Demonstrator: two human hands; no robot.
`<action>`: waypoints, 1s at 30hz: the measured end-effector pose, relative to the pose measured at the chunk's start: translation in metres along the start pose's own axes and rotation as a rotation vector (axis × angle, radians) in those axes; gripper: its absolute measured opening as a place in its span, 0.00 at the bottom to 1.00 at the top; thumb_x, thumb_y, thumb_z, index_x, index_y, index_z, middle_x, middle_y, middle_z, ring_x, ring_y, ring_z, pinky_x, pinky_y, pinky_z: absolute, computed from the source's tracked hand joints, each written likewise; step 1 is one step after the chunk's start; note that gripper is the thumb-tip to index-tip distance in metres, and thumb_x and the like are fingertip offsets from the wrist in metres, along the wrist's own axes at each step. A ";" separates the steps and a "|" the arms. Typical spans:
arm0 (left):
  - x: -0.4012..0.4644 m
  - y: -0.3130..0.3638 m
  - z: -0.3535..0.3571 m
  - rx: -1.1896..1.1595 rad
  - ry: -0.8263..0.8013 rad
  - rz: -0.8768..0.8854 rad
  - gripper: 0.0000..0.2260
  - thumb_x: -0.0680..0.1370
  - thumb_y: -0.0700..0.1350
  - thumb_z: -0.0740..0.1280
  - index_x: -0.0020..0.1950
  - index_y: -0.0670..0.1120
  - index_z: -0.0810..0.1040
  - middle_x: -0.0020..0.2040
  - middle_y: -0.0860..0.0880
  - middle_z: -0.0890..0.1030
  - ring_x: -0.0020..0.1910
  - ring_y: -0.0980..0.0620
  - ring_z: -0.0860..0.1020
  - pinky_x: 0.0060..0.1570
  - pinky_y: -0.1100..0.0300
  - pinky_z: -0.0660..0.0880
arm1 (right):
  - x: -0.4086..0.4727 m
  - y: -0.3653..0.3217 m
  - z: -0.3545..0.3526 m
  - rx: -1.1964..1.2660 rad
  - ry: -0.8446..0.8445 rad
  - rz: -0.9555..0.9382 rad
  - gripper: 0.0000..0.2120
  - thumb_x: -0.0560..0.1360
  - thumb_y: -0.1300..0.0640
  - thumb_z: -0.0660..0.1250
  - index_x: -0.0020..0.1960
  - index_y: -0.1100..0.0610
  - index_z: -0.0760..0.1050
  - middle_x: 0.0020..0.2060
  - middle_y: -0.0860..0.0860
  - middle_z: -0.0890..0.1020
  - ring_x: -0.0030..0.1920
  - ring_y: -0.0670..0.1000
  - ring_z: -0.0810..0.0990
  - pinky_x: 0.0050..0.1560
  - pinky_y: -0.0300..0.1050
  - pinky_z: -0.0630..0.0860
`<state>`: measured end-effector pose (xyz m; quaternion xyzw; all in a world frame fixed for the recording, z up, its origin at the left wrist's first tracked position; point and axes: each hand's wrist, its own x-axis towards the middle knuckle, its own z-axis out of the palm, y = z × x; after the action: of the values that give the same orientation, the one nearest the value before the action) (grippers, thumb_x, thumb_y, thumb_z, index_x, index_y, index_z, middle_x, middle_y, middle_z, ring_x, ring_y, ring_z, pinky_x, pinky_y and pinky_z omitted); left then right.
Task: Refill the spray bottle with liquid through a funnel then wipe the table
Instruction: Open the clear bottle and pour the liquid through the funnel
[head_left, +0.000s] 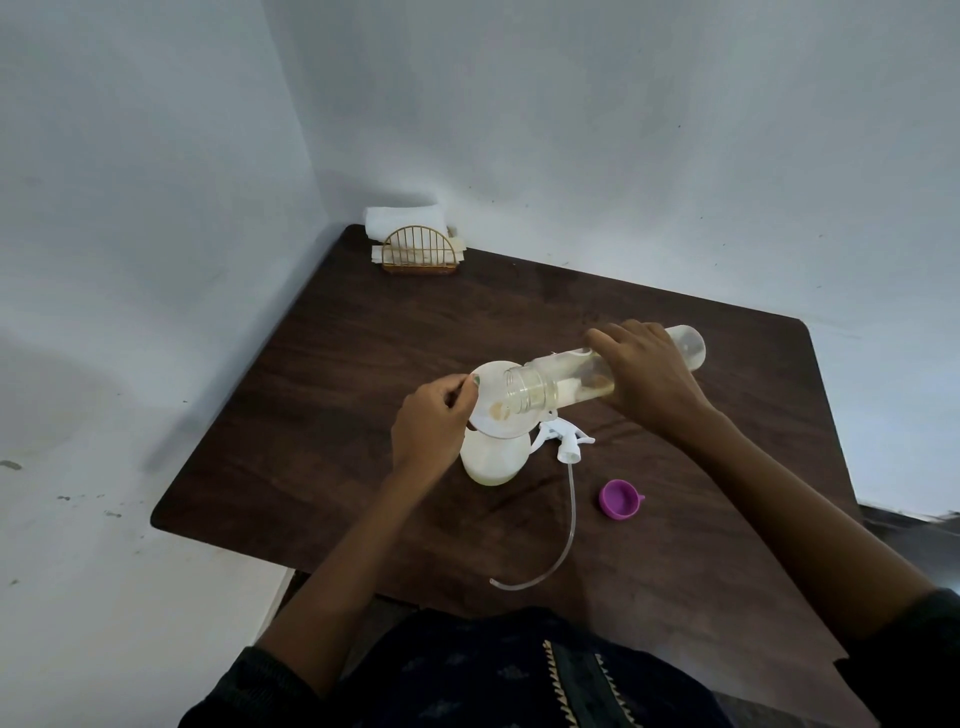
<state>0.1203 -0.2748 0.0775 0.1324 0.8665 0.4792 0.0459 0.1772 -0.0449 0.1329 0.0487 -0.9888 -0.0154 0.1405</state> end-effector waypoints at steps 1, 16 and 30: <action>0.000 0.000 0.000 0.001 0.002 0.000 0.16 0.79 0.51 0.60 0.35 0.47 0.76 0.26 0.51 0.74 0.30 0.48 0.78 0.31 0.48 0.73 | 0.000 0.000 0.000 -0.002 0.002 0.000 0.22 0.57 0.63 0.79 0.47 0.59 0.74 0.39 0.56 0.81 0.38 0.59 0.78 0.43 0.53 0.73; 0.000 0.001 0.000 0.002 -0.004 -0.021 0.17 0.77 0.56 0.58 0.40 0.46 0.80 0.29 0.49 0.77 0.32 0.49 0.78 0.32 0.49 0.73 | -0.001 0.001 0.001 -0.029 0.003 -0.001 0.21 0.57 0.63 0.79 0.47 0.59 0.74 0.39 0.55 0.81 0.39 0.58 0.77 0.43 0.52 0.73; 0.000 0.000 0.001 0.002 -0.009 -0.024 0.18 0.76 0.57 0.57 0.41 0.46 0.80 0.30 0.48 0.78 0.32 0.48 0.78 0.35 0.44 0.78 | 0.000 0.000 0.000 -0.029 0.008 -0.005 0.21 0.57 0.64 0.78 0.47 0.58 0.74 0.40 0.55 0.81 0.39 0.58 0.77 0.43 0.51 0.73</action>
<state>0.1200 -0.2740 0.0768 0.1241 0.8683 0.4770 0.0556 0.1772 -0.0451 0.1331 0.0492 -0.9877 -0.0301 0.1450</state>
